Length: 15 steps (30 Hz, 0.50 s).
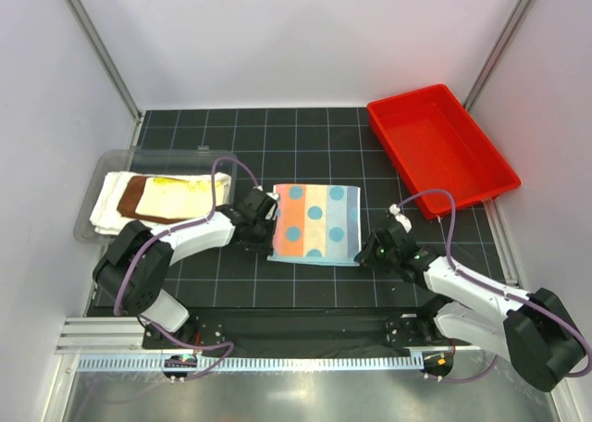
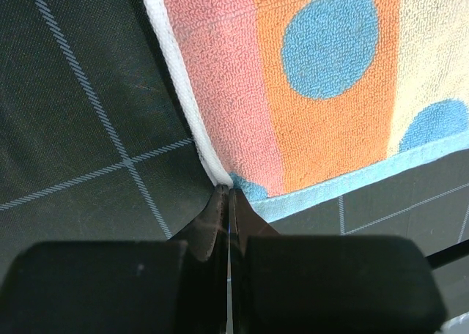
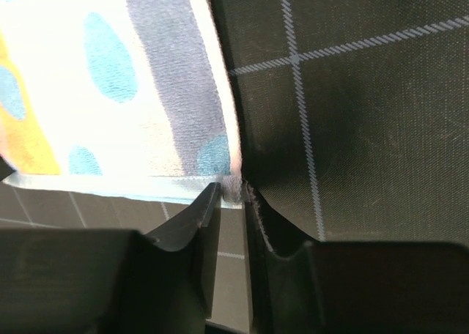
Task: Fold and stack the towels
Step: Fold the towel
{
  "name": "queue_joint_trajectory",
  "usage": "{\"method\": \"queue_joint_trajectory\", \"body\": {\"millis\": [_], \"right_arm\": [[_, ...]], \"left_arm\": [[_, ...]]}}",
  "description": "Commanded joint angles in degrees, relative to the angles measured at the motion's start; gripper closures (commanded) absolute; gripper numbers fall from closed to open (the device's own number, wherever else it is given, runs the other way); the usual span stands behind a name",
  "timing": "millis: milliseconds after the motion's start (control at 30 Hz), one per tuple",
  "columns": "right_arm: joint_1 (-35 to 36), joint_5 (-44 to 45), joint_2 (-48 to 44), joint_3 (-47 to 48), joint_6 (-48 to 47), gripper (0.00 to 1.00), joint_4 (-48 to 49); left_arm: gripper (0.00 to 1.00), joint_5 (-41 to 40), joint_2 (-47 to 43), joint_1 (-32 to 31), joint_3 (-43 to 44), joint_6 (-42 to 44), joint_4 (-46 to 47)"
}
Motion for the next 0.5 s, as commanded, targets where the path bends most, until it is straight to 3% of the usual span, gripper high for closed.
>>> {"method": "queue_joint_trajectory", "body": {"millis": [0, 133, 333, 433, 467], "right_arm": [[0.3, 0.1, -3.0, -0.1, -1.1, 0.7, 1.3], [0.2, 0.2, -4.2, -0.2, -0.7, 0.61, 0.5], [0.3, 0.7, -0.8, -1.1, -0.6, 0.6, 1.1], [0.3, 0.9, -0.5, -1.7, -0.7, 0.64, 1.5], [0.3, 1.1, -0.8, -1.9, -0.8, 0.71, 1.8]], "left_arm": [[1.0, -2.7, 0.0, -0.1, 0.1, 1.9, -1.6], [1.0, -2.0, 1.9, -0.1, 0.2, 1.7, -1.4], [1.0, -2.2, 1.2, -0.1, -0.2, 1.7, -1.3], [1.0, -2.9, 0.5, -0.1, -0.2, 2.1, -2.1], [1.0, -2.9, 0.4, -0.1, -0.3, 2.3, -2.2]]}}
